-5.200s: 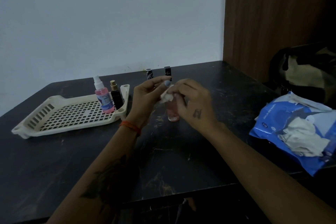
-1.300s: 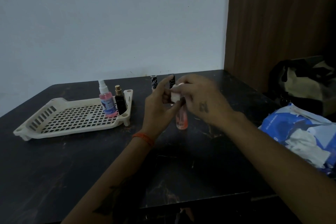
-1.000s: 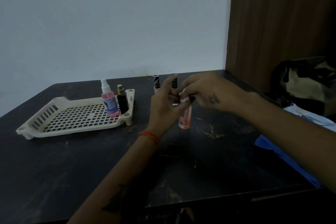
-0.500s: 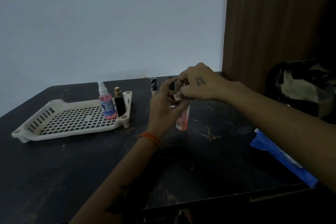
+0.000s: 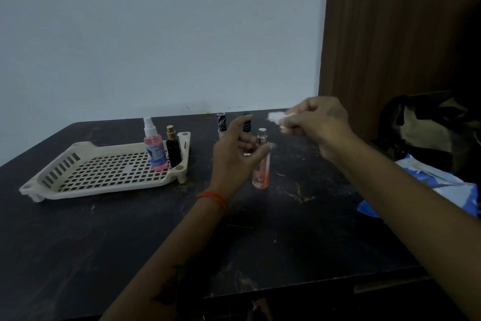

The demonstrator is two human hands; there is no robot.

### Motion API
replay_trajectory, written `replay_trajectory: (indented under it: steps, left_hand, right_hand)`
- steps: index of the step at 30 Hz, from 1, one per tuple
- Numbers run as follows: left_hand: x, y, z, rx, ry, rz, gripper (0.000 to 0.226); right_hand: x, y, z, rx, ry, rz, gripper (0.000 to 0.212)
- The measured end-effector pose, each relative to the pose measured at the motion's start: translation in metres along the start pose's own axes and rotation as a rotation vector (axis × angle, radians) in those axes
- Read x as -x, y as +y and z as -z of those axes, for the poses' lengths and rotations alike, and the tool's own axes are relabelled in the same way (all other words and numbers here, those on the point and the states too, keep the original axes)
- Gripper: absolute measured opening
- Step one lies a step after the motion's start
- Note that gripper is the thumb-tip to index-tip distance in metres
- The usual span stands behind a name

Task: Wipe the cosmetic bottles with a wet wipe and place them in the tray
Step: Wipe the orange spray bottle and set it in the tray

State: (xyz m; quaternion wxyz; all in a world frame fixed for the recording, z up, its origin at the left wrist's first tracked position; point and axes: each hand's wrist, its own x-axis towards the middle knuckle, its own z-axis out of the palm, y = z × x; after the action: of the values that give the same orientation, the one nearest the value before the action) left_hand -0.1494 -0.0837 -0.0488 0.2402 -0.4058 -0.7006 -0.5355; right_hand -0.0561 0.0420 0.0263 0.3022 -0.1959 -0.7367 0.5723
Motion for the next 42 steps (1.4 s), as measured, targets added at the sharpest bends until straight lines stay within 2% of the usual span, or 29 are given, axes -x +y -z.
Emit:
replay_trajectory:
  steps: [2, 5, 7, 8, 11, 13, 17, 23, 27, 31, 36, 42]
  left_hand:
    - [0.001, 0.001, -0.001, 0.005, -0.001, -0.001, 0.061]
    - [0.001, 0.001, -0.001, 0.007, -0.001, -0.007, 0.06]
    - [0.001, 0.001, 0.0, 0.005, -0.003, -0.007, 0.06]
    - [0.001, 0.002, 0.0, -0.001, -0.003, -0.009, 0.06]
    - [0.001, 0.002, 0.0, -0.01, 0.005, -0.014, 0.059]
    - [0.002, 0.003, 0.0, -0.012, 0.004, -0.016, 0.059]
    - [0.002, 0.002, 0.001, -0.026, 0.0, -0.017, 0.058]
    - [0.003, 0.007, 0.005, -0.024, -0.02, -0.013, 0.062]
    - [-0.003, 0.016, 0.033, -0.019, -0.039, 0.036, 0.057]
    - [-0.015, 0.015, 0.102, -0.005, 0.171, 0.09, 0.035]
    - [-0.017, -0.016, 0.18, -0.05, 0.406, 0.216, 0.023]
    - [-0.018, -0.068, 0.208, -0.145, 0.405, 0.412, 0.024]
  right_hand:
    - [0.0, 0.025, 0.006, 0.399, 0.052, 0.05, 0.012]
    - [0.007, 0.048, 0.005, 0.809, -0.25, -0.034, 0.018]
    - [0.008, 0.046, 0.005, 0.905, -0.383, -0.058, 0.025]
    - [0.005, 0.04, 0.007, 0.881, -0.381, 0.005, 0.025]
    - [-0.003, 0.012, 0.01, 0.645, -0.204, 0.342, 0.02]
    - [-0.007, -0.006, 0.007, 0.528, -0.266, 0.45, 0.025]
    - [-0.006, -0.018, -0.014, 0.671, -0.447, 0.463, 0.022]
    - [-0.01, -0.025, -0.021, 0.743, -0.485, 0.458, 0.018]
    - [-0.005, -0.042, -0.028, 0.711, -0.522, 0.529, 0.013]
    - [-0.002, -0.072, -0.055, 0.6, -0.525, 0.604, 0.012]
    - [0.002, -0.103, -0.121, 0.536, -0.526, 0.716, 0.014]
    - [-0.003, -0.111, -0.214, 0.63, -0.471, 0.855, 0.02]
